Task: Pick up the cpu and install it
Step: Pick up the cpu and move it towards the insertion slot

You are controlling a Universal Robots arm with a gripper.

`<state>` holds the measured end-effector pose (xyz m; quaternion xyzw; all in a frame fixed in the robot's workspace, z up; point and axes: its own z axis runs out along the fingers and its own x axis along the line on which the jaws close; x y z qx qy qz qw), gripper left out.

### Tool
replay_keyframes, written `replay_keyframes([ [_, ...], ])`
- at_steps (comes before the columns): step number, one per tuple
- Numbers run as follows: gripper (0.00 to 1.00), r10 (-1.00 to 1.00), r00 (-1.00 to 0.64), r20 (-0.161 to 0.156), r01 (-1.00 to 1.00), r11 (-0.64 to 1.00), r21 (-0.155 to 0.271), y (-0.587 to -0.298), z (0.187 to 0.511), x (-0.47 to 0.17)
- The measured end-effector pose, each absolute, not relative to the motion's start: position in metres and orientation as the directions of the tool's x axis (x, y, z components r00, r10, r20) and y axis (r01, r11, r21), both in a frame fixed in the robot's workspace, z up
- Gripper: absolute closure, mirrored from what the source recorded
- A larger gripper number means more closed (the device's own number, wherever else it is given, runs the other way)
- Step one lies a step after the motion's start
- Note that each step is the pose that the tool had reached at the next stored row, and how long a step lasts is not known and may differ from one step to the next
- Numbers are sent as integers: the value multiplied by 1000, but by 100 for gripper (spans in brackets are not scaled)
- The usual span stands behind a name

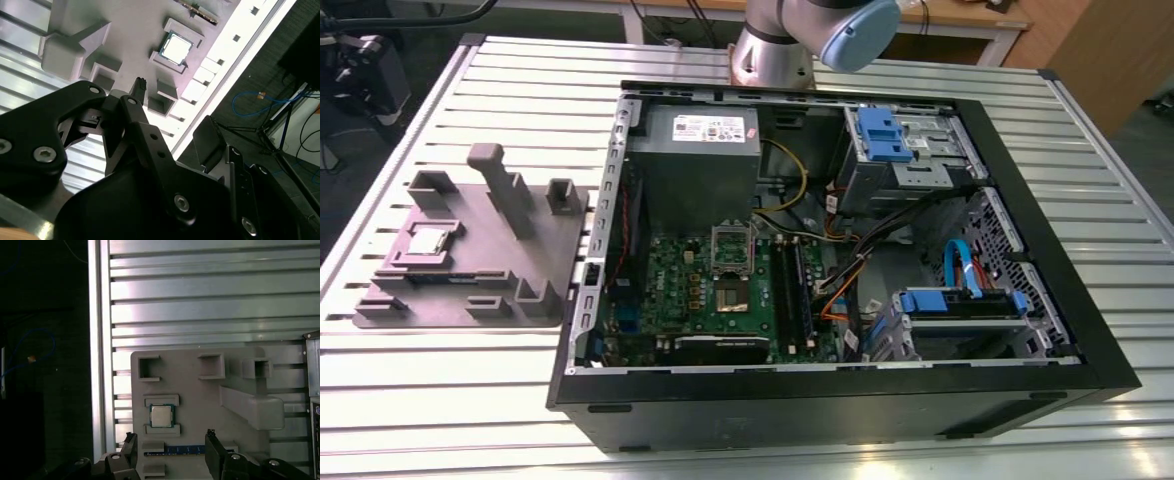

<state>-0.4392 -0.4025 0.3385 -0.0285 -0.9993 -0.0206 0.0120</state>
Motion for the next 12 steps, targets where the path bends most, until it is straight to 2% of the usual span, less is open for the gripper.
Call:
replay_keyframes([
  [12, 35, 56, -998, 25, 57, 998, 40, -403, 335, -439],
])
